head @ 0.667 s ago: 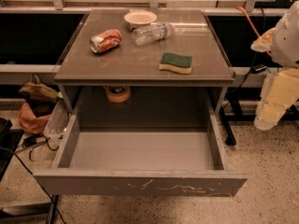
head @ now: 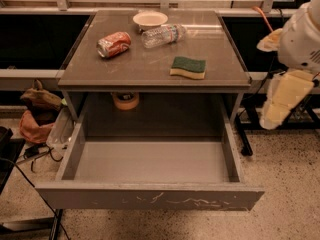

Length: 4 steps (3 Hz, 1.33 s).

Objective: Place sponge into top drawer

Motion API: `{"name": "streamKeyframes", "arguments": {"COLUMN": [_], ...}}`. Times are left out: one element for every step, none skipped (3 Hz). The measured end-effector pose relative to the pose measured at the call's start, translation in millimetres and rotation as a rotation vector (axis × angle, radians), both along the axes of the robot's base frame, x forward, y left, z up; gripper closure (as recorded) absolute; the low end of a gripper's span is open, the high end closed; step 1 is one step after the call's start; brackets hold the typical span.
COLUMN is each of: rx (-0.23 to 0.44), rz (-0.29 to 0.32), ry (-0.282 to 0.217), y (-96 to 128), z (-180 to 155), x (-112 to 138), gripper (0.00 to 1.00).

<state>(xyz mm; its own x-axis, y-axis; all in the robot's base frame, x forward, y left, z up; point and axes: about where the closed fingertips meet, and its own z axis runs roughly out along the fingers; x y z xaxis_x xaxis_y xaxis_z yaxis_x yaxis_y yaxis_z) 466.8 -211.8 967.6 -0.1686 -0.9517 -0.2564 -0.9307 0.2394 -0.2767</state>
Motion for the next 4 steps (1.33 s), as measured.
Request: {"name": "streamKeyframes", "arguments": {"rx": [0.075,0.158,0.158,0.170], "rz": [0.076,0.145,0.144,0.173], "ry": [-0.058,-0.071,-0.070,-0.098], "y": [2,-5,-5,2], "z": [-21,-70,-70,-74], "x": [59,136,136,155], "gripper": [0.00,0.00,0.00,0.00]}}
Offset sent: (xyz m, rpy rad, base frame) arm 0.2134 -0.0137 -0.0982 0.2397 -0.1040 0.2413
